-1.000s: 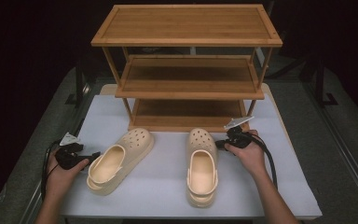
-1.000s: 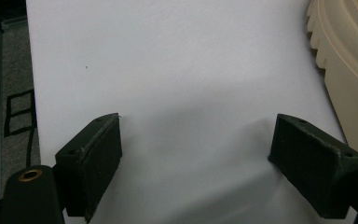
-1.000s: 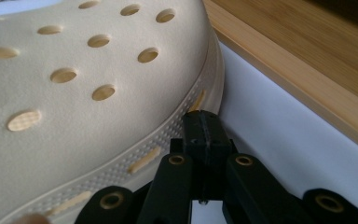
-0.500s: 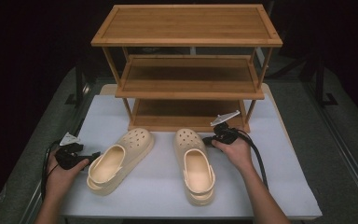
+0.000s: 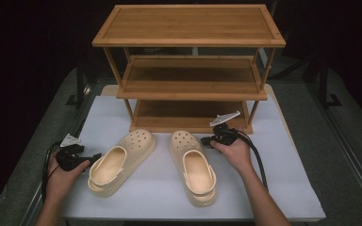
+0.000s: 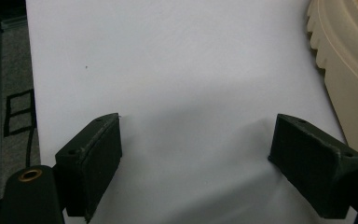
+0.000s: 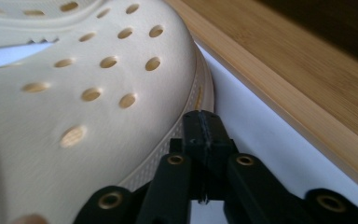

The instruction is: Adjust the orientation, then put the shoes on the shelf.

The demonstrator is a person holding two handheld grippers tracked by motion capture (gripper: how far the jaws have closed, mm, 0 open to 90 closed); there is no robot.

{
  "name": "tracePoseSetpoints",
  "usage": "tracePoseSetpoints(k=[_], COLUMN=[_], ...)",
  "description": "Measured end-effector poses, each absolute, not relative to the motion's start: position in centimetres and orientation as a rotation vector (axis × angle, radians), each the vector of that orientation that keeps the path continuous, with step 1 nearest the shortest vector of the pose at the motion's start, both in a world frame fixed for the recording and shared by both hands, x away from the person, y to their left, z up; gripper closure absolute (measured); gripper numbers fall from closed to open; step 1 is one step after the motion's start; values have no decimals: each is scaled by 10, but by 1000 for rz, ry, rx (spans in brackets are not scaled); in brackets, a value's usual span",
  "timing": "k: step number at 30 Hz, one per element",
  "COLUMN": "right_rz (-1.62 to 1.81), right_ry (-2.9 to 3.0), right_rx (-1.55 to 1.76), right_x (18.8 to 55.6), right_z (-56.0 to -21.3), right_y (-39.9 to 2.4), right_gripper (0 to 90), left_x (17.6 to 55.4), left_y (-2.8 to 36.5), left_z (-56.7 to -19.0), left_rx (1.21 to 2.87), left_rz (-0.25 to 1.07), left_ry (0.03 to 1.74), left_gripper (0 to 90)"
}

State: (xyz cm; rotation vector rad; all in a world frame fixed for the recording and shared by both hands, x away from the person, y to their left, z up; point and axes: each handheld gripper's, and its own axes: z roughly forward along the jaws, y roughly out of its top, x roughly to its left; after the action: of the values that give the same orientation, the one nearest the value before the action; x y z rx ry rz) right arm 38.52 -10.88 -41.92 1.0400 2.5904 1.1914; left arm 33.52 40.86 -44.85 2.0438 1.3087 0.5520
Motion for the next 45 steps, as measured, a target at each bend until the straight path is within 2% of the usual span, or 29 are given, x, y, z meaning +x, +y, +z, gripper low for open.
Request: tracePoseSetpoints(k=[4, 16, 22, 27, 29, 31, 34, 36, 45], right_rz=[1212, 1237, 1257, 1295, 1308, 1316, 1321, 1326, 1361], right_ry=[2557, 2455, 2427, 2406, 2405, 2407, 2403, 2404, 2418], right_rx=[1080, 1225, 1218, 1204, 1196, 1191, 1175, 1169, 1132], right_x=[375, 336, 320, 314, 313, 313, 312, 311, 307], right_z=[-415, -409, -403, -395, -393, -391, -388, -387, -381], right_y=[-124, -170, -177, -178, -177, -176, -173, -171, -158], right_gripper=[778, 459, 362, 326, 306, 290, 284, 277, 259], left_x=[335, 335, 335, 334, 332, 331, 330, 328, 316], left_y=[409, 409, 409, 408, 409, 410, 414, 416, 413], left_z=[-448, -448, -449, -447, -444, -440, -431, -424, -384], left_rx=[2046, 2044, 2038, 2033, 2038, 2040, 2007, 1972, 1963], left_rz=[553, 553, 551, 553, 541, 541, 538, 491, 465], left_ry=[1308, 1308, 1309, 1314, 1300, 1301, 1291, 1280, 1167], left_gripper=[157, 157, 158, 174, 251, 273, 279, 302, 390])
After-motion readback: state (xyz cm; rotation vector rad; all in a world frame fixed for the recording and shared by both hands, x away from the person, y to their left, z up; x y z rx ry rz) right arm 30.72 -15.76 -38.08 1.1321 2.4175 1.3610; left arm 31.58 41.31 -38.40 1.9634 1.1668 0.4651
